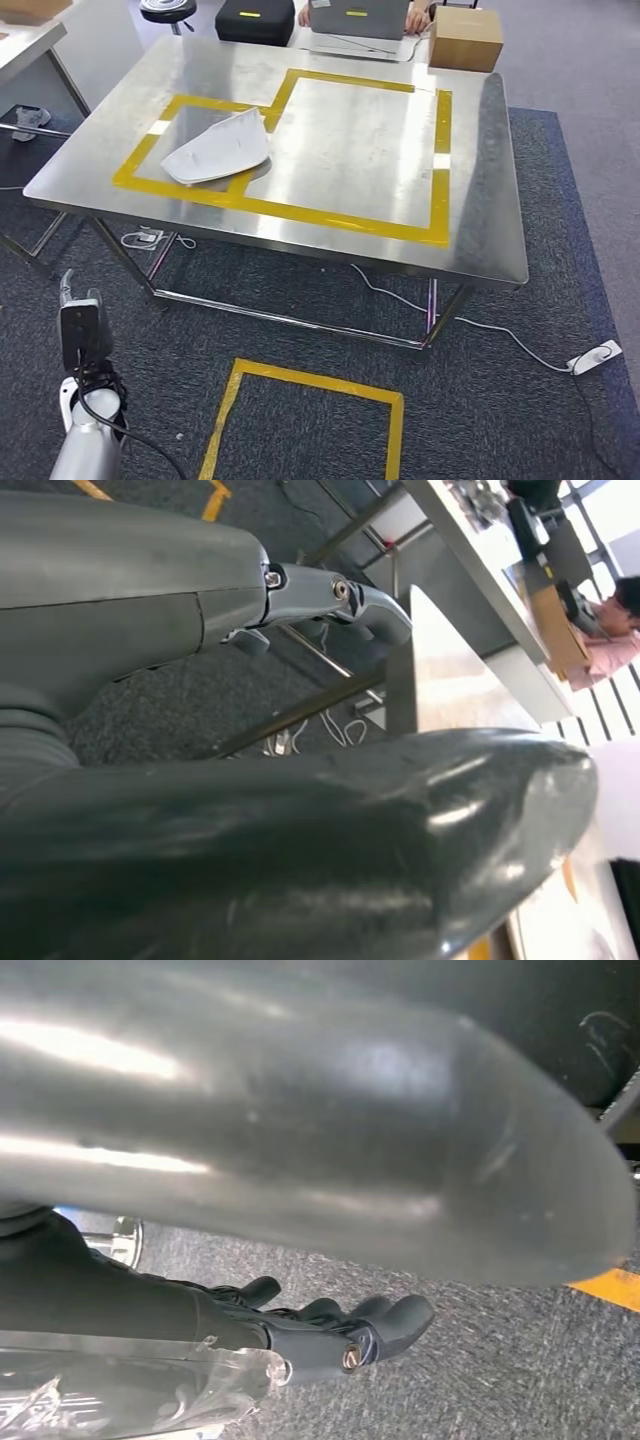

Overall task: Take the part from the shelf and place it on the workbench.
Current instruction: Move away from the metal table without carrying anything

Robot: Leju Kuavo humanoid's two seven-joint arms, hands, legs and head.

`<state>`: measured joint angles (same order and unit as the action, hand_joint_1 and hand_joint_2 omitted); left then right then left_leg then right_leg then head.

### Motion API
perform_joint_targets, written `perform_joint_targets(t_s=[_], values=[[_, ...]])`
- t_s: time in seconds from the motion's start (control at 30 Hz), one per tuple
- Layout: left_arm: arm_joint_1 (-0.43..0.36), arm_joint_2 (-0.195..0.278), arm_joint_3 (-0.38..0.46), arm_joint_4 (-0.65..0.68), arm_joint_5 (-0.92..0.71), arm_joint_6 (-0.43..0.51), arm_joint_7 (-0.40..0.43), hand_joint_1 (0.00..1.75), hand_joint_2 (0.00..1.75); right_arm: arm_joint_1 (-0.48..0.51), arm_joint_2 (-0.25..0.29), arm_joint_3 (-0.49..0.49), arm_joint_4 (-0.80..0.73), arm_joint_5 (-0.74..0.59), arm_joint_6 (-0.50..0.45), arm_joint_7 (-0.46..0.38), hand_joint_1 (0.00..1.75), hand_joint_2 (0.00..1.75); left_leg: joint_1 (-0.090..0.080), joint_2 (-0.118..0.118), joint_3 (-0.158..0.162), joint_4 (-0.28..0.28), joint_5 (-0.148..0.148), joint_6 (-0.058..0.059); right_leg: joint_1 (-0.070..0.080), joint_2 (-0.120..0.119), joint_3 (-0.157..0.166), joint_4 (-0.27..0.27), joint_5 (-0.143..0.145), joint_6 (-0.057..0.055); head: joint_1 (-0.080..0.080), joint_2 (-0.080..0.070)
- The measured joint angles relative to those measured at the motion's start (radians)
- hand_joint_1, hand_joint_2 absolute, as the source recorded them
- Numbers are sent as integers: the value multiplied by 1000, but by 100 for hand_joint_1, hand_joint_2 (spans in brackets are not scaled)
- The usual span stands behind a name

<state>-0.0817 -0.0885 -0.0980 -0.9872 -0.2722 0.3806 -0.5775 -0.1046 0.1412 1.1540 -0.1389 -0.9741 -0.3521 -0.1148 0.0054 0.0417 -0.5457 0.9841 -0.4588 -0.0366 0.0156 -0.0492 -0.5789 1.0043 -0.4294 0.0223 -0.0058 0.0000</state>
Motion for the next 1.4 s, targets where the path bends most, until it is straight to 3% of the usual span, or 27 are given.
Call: perform_joint_targets(t_s=[0.07,0.13,0.23,0.27,0.3,0.33,0.37,0.43,0.5,0.6,0.63,0.7,0.77,0.8,0.83,0.87,0.93,1.0,1.07,1.13,1.17,1.23,1.27,1.3,1.33,1.4], values=[[4,0,0,0,0,0,0,0,0,0,0,0,0,-1,0,0,0,0,0,-14,-6,-1,7,17,-1,-10,-2,0,2,7,2,0],[5,0,0,0,0,0,0,0,0,0,0,0,0,-1,0,0,0,0,2,-25,-12,-2,15,30,-5,4,-18,37,-30,18,4,0],[5,-1,1,0,-1,-2,0,0,0,1,0,0,0,-2,0,0,0,0,4,-45,-25,-3,25,42,-9,38,-93,225,-139,30,7,0],[6,-1,1,0,-1,-2,0,0,0,1,0,0,0,-3,0,0,0,0,3,-52,-29,-2,28,43,-9,41,-113,277,-160,31,7,0],[6,-1,1,0,-1,-2,0,0,0,1,0,0,0,-3,0,0,0,0,3,-60,-32,-2,31,42,-9,43,-117,295,-160,29,7,0],[7,-1,1,0,-1,-2,0,0,0,1,0,0,0,-3,0,1,0,0,3,-69,-34,-2,34,40,-9,46,-99,270,-141,27,7,0],[7,-1,1,0,-1,-2,0,0,0,1,0,0,0,-3,0,1,0,0,3,-79,-35,-2,36,38,-9,54,-62,206,-108,23,7,0],[5,-2,1,0,-1,-2,0,0,0,0,0,0,0,-3,0,1,0,0,4,-98,-38,-1,42,31,-12,93,18,58,-54,15,7,0],[4,-3,1,0,-1,-2,0,0,0,0,0,0,0,-3,0,1,0,0,6,-113,-47,0,50,19,-12,121,47,-3,-42,10,6,0],[6,-3,1,0,-1,-2,0,0,0,-1,1,0,0,-3,0,1,0,0,11,-126,-61,3,55,-2,-12,99,43,-8,-31,-5,6,0],[6,-3,1,0,-1,-2,0,0,0,-1,1,0,0,-3,0,0,0,0,9,-115,-72,22,38,-6,-14,88,42,-13,-25,-12,4,0],[4,-3,1,0,-1,-1,0,0,0,-1,1,0,0,-2,0,-1,0,0,7,-79,-116,122,-30,-14,-15,65,34,-18,-17,-22,-1,0],[4,-3,1,0,-1,-1,0,0,0,1,1,0,0,-2,-1,-2,0,0,7,-61,-166,250,-93,-21,-15,40,24,-17,-11,-24,-4,0],[5,-3,1,0,0,-1,0,0,0,2,1,0,0,-2,-1,-2,0,0,7,-57,-172,278,-100,-23,-15,28,20,-17,-9,-24,-4,0],[6,-3,1,0,0,-2,0,0,0,2,1,0,0,-2,-1,-2,0,0,8,-54,-158,267,-88,-25,-15,17,16,-16,-7,-22,-4,0],[7,-3,1,0,0,-2,0,0,0,1,1,0,0,-2,-2,-2,0,0,8,-48,-124,217,-61,-25,-15,6,14,-15,-5,-21,-4,0],[5,-3,1,-1,0,-2,0,0,0,0,1,0,0,-2,-2,-3,0,0,6,-11,-37,73,-9,-23,-11,-13,12,-10,-5,-14,-5,0],[3,-4,1,-2,0,-2,0,0,0,-1,1,0,0,-3,-2,-4,0,0,2,14,2,-5,9,-10,-3,-30,8,-4,-4,-6,-5,0],[6,-4,1,-2,0,-2,0,0,0,0,1,0,0,-3,-3,-5,0,0,0,0,-5,-10,13,9,-1,-46,6,-4,-1,3,-3,0],[9,-4,2,-2,0,-1,0,0,0,-1,1,0,0,-3,-3,-5,0,0,2,-16,-11,-11,21,24,-5,-25,-3,15,-20,15,-1,0],[9,-4,2,-2,0,-1,0,0,0,-1,1,0,0,-3,-3,-5,0,0,5,-24,-15,-12,26,31,-7,-2,-19,54,-48,21,0,0],[8,-6,3,-3,0,0,0,0,0,0,1,0,0,-2,-4,-4,0,0,5,-41,-25,-12,33,39,-9,37,-73,189,-126,27,3,0],[8,-7,3,-3,0,0,0,0,0,0,1,0,0,-2,-4,-3,0,0,5,-51,-30,-12,37,40,-9,43,-99,257,-156,27,3,0],[9,-7,3,-3,0,0,0,0,0,1,1,0,0,-1,-4,-2,0,0,5,-62,-34,-11,41,39,-9,45,-111,294,-167,26,3,0],[10,-8,3,-3,0,0,0,0,0,1,1,1,0,-1,-5,-2,0,0,5,-75,-37,-11,45,38,-10,46,-104,291,-159,25,3,0],[9,-8,3,-3,0,0,0,0,0,0,1,2,0,0,-6,-2,0,0,7,-100,-41,-11,51,32,-13,63,-33,171,-98,22,3,0]])
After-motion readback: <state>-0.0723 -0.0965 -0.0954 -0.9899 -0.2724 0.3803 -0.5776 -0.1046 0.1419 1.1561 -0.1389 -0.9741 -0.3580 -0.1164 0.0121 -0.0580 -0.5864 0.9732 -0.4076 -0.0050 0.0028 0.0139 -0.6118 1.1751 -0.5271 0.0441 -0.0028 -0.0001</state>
